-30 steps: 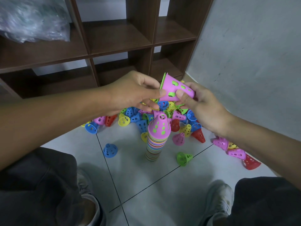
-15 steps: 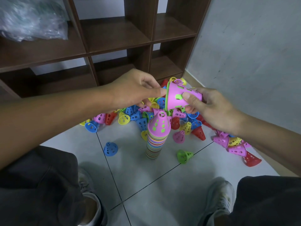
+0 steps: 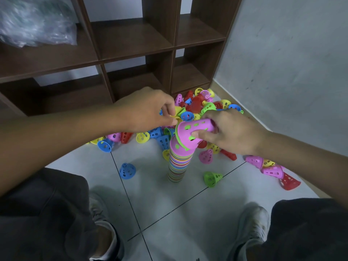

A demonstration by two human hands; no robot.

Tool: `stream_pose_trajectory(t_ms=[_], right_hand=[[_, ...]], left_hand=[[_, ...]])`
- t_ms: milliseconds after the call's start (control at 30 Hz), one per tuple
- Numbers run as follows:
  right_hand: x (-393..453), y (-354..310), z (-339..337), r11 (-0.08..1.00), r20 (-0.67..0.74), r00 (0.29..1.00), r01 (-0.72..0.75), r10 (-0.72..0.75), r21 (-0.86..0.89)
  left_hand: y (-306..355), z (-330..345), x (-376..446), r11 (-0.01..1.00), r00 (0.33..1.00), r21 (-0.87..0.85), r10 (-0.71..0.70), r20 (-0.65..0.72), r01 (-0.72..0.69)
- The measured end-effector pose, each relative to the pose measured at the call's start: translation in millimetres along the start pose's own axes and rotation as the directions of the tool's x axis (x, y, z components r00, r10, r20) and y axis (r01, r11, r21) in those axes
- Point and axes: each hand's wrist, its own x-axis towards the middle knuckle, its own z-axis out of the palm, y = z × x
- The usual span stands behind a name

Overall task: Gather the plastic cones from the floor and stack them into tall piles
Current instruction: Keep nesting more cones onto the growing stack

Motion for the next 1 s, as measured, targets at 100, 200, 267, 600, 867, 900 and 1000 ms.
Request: stream_pose_trajectory(t_ms=[100,200,267,600,867,900,1000], right_hand=[[9.4,-5.5,3.3,0.999,-0.035,0.998,0.044,-0.044,-0.013],[14.9,-8.1,6.3,0.998,-0.06,0.997,0.045,-0.043,0.031],[16.5,-8.7,8.1,0.997,-0.054,0.997,0.052,-0.048,0.061],[4.0,18.3,0.8,0.976,0.03,0.999,-0.044,0.038,0.212],[-36.6,95.3,3.0,0.982,0.074,0.982,-0.179,0.174,0.062],[-41.4,106.2,3.1,0.978,0.083,0.976,-0.204,0.2,0.045],[-53.2,141.9,6.6,0.961,0.098,0.956,-0.275,0.278,-0.042]], left_hand=[[-2.3,-0.5,-2.7,1.0,1.0,0.02,-0.005,0.01,0.005],[-6.4,-2.3,-5.4,0.999,1.0,0.037,-0.015,0.022,0.015],[-8.6,-2.9,-6.5,0.999,0.999,0.049,-0.023,0.035,0.021],[25.2,-12.1,3.1,0.996,0.997,0.046,0.075,-0.021,-0.074],[72.4,29.2,43.6,0.964,0.976,0.148,0.219,0.02,-0.219],[77.0,37.4,49.5,0.96,0.973,0.157,0.231,0.028,-0.232],[88.9,66.9,67.2,0.95,0.967,0.184,0.246,0.06,-0.253]])
